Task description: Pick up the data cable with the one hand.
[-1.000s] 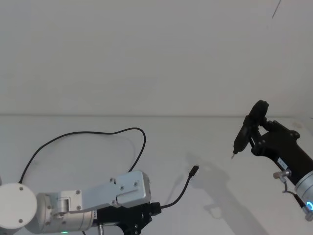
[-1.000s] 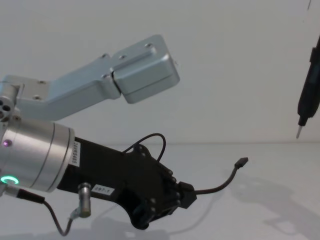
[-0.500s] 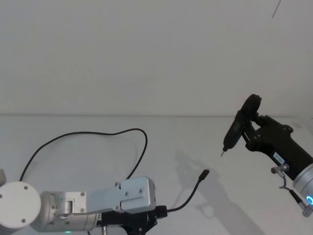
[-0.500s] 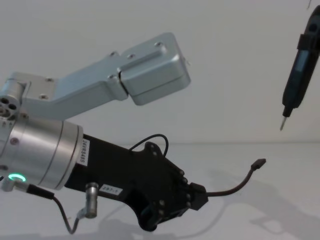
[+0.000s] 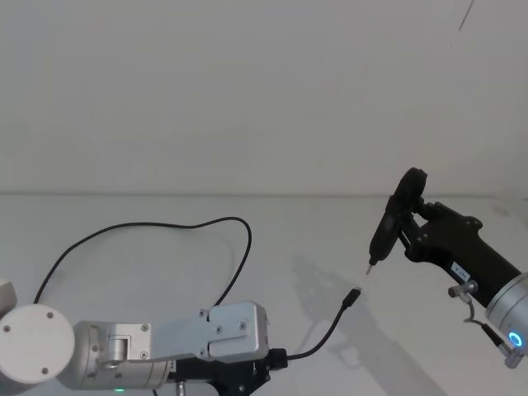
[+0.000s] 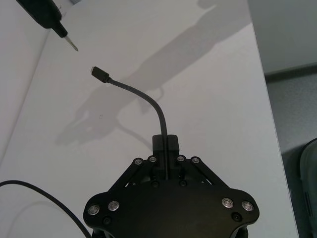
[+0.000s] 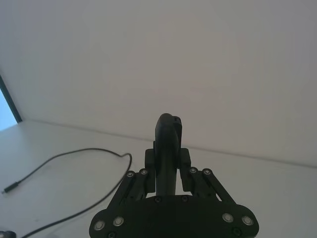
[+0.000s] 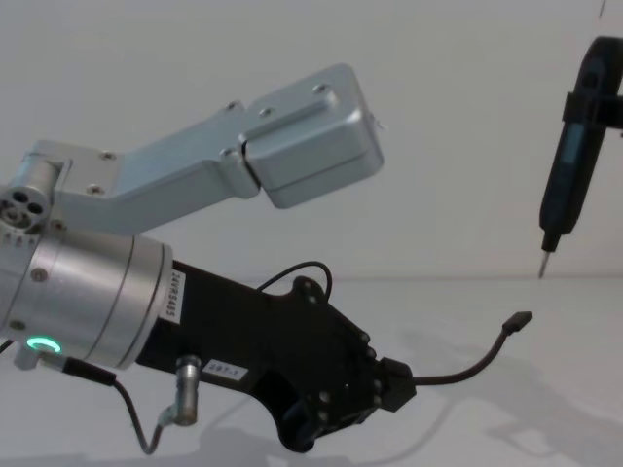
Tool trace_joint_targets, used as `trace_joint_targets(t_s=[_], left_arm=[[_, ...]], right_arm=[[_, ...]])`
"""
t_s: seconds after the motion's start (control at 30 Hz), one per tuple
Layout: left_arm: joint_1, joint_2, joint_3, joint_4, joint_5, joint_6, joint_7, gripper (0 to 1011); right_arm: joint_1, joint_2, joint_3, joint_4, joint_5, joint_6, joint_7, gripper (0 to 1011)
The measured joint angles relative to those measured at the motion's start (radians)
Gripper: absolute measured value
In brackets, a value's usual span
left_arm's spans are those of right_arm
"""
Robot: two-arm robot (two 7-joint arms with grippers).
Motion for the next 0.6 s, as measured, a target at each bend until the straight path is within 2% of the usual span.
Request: trace_joint_targets(t_s=[0.6], left_arm=[[-0.003,-0.003,0.003,0.003,0.004,-0.005,-0.005,44]], right_arm=[[0.014,0.01,-0.023,0.045,-0.02,0.013,-0.028,279]])
